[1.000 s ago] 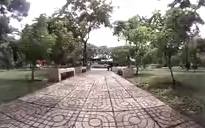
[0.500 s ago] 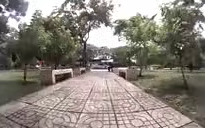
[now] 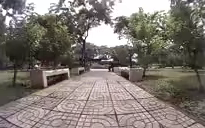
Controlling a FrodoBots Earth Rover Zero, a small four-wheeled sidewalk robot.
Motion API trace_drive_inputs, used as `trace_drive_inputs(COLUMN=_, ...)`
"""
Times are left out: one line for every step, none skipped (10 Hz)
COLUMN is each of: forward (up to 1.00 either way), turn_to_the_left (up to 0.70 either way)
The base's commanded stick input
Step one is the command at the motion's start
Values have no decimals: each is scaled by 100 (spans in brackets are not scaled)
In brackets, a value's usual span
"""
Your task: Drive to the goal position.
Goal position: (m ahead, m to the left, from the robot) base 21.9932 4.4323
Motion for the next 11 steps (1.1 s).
trace_drive_inputs(forward=100, turn_to_the_left=0)
trace_drive_inputs(forward=100, turn_to_the_left=0)
trace_drive_inputs(forward=100, turn_to_the_left=0)
trace_drive_inputs(forward=100, turn_to_the_left=0)
trace_drive_inputs(forward=100, turn_to_the_left=0)
trace_drive_inputs(forward=100, turn_to_the_left=0)
trace_drive_inputs(forward=100, turn_to_the_left=0)
trace_drive_inputs(forward=100, turn_to_the_left=0)
trace_drive_inputs(forward=100, turn_to_the_left=0)
trace_drive_inputs(forward=100, turn_to_the_left=0)
trace_drive_inputs(forward=100, turn_to_the_left=0)
